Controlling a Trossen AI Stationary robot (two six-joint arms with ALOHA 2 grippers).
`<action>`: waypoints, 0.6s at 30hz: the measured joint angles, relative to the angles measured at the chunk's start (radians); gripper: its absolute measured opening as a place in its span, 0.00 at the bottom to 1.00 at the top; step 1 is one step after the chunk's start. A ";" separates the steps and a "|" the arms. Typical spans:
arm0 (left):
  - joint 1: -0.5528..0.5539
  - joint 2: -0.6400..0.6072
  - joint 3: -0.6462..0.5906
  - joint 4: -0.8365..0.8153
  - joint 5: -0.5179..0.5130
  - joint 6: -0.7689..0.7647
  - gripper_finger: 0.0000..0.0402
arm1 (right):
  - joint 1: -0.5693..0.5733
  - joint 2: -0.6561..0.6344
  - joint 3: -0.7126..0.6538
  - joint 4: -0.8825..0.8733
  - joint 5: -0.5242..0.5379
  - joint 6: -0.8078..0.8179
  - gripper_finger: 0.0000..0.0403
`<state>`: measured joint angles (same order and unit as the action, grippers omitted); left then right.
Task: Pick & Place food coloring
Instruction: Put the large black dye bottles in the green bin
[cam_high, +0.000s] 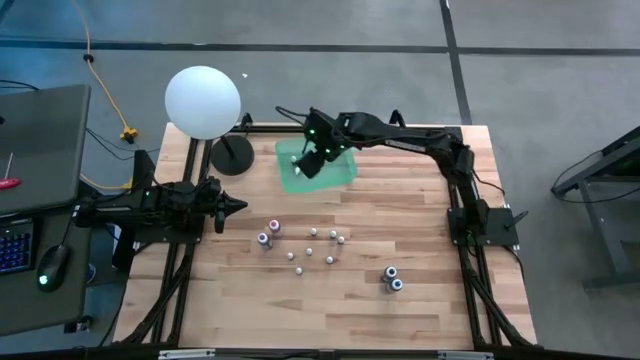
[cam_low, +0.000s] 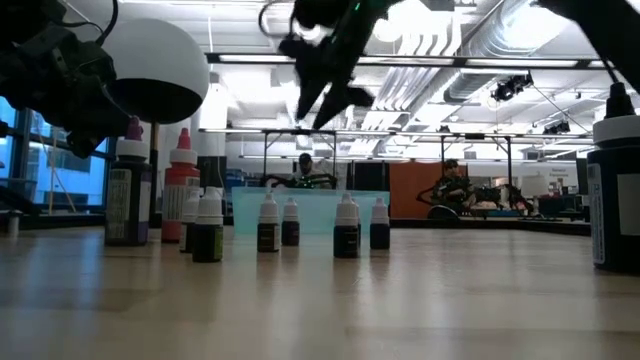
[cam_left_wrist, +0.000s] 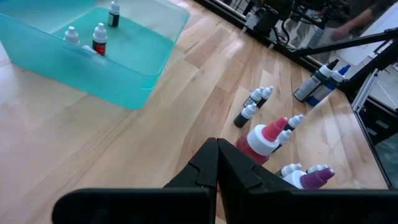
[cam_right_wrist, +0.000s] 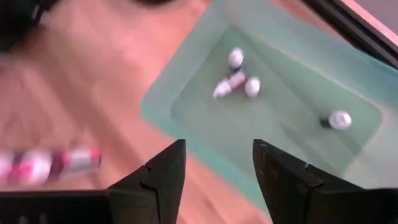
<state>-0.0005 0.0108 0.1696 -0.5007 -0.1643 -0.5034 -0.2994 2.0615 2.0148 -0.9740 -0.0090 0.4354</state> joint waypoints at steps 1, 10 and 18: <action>0.000 0.000 0.000 0.000 0.000 0.000 0.00 | 0.014 -0.019 0.000 -0.035 0.000 -0.019 0.44; 0.000 0.000 0.000 0.000 0.000 0.000 0.00 | 0.169 -0.162 0.000 -0.345 0.080 -0.004 0.44; 0.000 0.000 0.000 0.000 0.000 0.000 0.00 | 0.336 -0.175 0.000 -0.479 0.161 0.082 0.44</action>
<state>-0.0005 0.0109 0.1696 -0.5007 -0.1646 -0.5034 0.0362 1.8866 2.0148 -1.4532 0.1520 0.5173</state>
